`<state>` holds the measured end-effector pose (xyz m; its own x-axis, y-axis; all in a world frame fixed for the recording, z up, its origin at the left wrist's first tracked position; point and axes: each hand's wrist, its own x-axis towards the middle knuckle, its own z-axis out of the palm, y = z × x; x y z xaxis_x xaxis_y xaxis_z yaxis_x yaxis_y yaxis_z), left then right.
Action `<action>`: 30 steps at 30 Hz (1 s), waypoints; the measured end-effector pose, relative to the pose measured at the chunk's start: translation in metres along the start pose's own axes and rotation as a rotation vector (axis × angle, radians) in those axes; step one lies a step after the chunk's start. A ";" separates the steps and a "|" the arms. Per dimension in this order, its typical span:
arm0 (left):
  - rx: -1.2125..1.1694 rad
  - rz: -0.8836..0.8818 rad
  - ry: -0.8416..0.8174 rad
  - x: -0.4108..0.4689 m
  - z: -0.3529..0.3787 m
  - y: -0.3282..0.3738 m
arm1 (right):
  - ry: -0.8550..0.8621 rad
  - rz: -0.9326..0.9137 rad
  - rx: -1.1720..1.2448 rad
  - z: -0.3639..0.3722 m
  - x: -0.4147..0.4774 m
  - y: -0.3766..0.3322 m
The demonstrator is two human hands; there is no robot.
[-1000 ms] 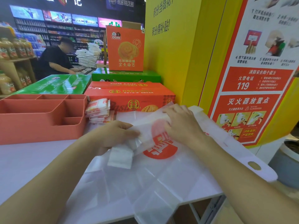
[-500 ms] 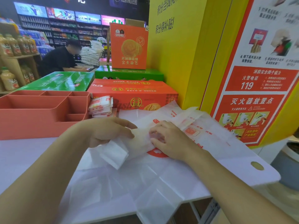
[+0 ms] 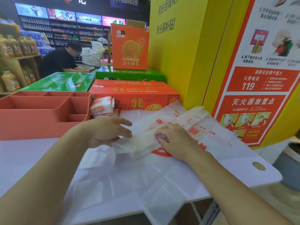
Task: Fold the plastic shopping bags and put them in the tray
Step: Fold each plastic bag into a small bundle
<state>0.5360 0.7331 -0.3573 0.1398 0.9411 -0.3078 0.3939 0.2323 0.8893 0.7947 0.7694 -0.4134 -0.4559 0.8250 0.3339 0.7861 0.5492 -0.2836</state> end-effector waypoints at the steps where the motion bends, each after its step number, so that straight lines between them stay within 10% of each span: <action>1: -0.035 0.020 0.026 0.001 0.002 0.001 | 0.020 -0.024 0.015 0.000 0.000 -0.001; 11: -0.358 0.057 -0.015 -0.005 0.019 0.007 | -0.030 -0.170 0.081 0.004 -0.003 -0.009; 30: 0.291 0.160 0.161 0.005 0.021 -0.004 | -0.114 -0.270 0.142 -0.001 -0.014 -0.022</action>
<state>0.5540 0.7321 -0.3694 0.0846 0.9919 -0.0947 0.6236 0.0214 0.7814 0.7839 0.7458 -0.4110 -0.6905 0.6520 0.3132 0.5680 0.7568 -0.3234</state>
